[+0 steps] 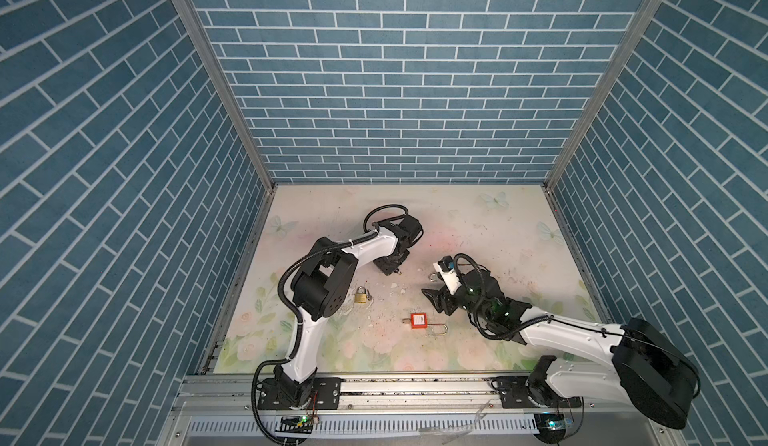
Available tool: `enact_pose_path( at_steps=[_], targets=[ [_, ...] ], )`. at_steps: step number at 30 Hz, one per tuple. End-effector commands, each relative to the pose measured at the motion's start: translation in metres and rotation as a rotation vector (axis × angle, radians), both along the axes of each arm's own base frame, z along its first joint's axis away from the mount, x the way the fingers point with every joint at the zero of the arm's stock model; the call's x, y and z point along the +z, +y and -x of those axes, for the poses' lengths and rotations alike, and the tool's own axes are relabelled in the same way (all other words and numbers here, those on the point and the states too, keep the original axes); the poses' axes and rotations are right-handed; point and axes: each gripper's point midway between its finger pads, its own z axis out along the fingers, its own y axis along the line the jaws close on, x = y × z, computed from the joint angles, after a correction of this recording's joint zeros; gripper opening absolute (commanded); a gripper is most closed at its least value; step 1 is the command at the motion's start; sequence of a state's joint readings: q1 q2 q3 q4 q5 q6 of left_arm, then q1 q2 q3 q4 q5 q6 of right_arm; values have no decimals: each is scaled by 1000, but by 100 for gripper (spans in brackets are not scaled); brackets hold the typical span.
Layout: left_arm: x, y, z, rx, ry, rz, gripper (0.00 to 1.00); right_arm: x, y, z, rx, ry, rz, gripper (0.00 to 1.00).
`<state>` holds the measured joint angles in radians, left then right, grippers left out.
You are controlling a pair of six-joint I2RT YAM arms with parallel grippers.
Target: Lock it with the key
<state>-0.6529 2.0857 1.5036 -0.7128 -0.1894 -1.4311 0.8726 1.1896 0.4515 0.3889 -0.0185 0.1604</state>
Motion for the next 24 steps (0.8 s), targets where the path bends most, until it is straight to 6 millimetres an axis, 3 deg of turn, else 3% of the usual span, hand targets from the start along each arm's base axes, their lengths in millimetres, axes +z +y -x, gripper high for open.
enact_pose_path(
  at_steps=[1, 7, 10, 18, 24],
  targets=[
    [23, -6, -10, -97, -95, 18, 3, 39, -14, -17, -132, -79, -51, 72],
    [97, -11, -30, -364, -357, -34, 4, 84, -36, -28, -260, -118, -120, 73],
    [129, -9, -27, -504, -474, -67, 4, 103, -45, -29, -280, -119, -162, 73],
    [205, -24, 4, -944, -804, -94, 5, 145, -56, -14, -153, -73, -253, 75],
    [227, -43, 45, -1247, -954, -91, 6, 167, -47, 17, 74, 5, -295, 76]
  ],
)
